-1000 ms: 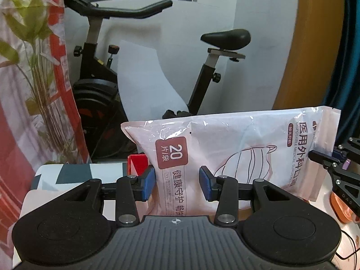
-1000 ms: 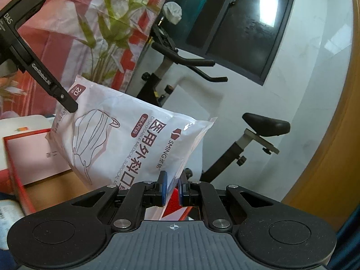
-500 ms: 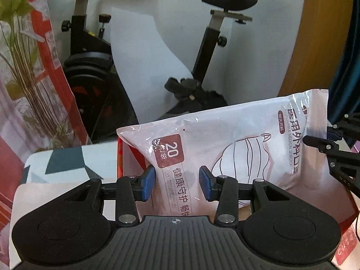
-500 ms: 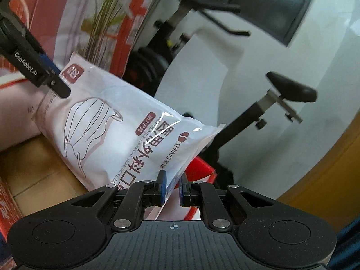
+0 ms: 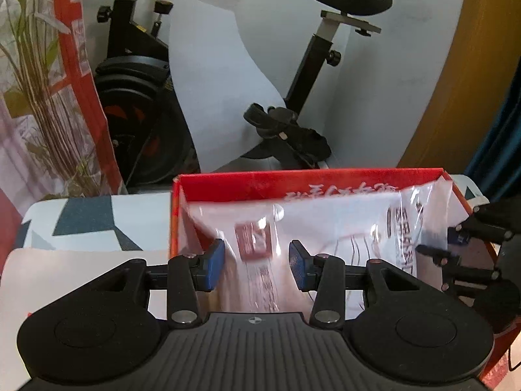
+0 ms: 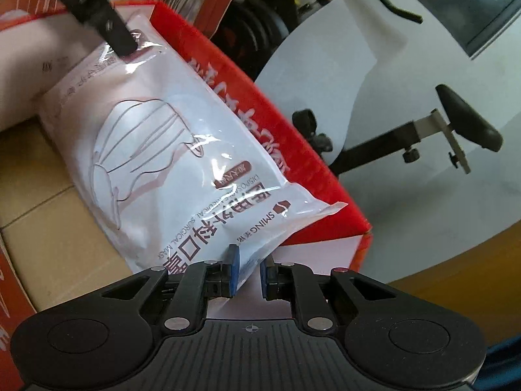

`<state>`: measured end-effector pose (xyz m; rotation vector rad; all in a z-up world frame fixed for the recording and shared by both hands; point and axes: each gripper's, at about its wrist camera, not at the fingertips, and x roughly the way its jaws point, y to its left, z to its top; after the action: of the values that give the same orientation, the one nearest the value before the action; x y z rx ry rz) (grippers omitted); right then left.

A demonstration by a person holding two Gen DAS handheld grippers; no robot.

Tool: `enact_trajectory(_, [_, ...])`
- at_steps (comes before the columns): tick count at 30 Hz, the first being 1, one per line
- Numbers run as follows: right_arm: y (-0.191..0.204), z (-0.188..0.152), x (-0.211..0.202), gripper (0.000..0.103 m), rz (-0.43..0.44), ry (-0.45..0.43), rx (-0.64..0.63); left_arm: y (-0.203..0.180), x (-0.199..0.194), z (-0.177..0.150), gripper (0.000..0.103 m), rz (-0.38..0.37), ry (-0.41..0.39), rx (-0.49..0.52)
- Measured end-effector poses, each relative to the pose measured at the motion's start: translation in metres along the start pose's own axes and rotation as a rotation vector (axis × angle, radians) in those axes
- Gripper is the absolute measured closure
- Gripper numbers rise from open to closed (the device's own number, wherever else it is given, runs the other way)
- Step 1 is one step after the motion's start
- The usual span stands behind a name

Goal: Organize soft objects
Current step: 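Carry the mask bag over the red box and lower it inside, then open the right gripper and withdraw it from the red box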

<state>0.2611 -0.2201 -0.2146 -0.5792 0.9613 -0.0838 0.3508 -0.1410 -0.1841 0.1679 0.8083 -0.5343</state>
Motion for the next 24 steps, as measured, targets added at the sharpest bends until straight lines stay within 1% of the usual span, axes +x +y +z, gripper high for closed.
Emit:
enact_trajectory(4, [0.005,0.002,0.006,0.091,0.005,0.042,-0.014,0.000,-0.005,-0.001,0.057,0.009,-0.019,0.016])
enact_trajectory(7, [0.009,0.002,0.014,0.090,0.038,0.099,-0.046,-0.001,-0.009,-0.002,0.057,0.011,-0.025,0.017])
enact_trajectory(11, [0.007,-0.002,0.017,0.090,0.065,0.128,-0.021,-0.005,-0.017,-0.005,0.057,0.016,-0.040,0.028])
enact_trajectory(14, [0.005,-0.003,0.011,0.086,0.055,0.099,0.004,-0.006,-0.026,-0.008,0.057,0.020,-0.054,0.037])
enact_trajectory(16, [0.004,-0.005,0.001,0.066,0.034,0.060,0.009,-0.007,-0.033,-0.009,0.057,0.024,-0.065,0.044])
enact_trajectory(18, [0.000,-0.005,-0.010,0.061,0.036,0.015,0.031,-0.009,-0.041,-0.011,0.057,0.028,-0.077,0.046])
enact_trajectory(24, [-0.016,-0.004,-0.050,0.061,0.041,-0.109,0.127,-0.015,-0.066,-0.021,0.057,0.035,-0.108,0.046])
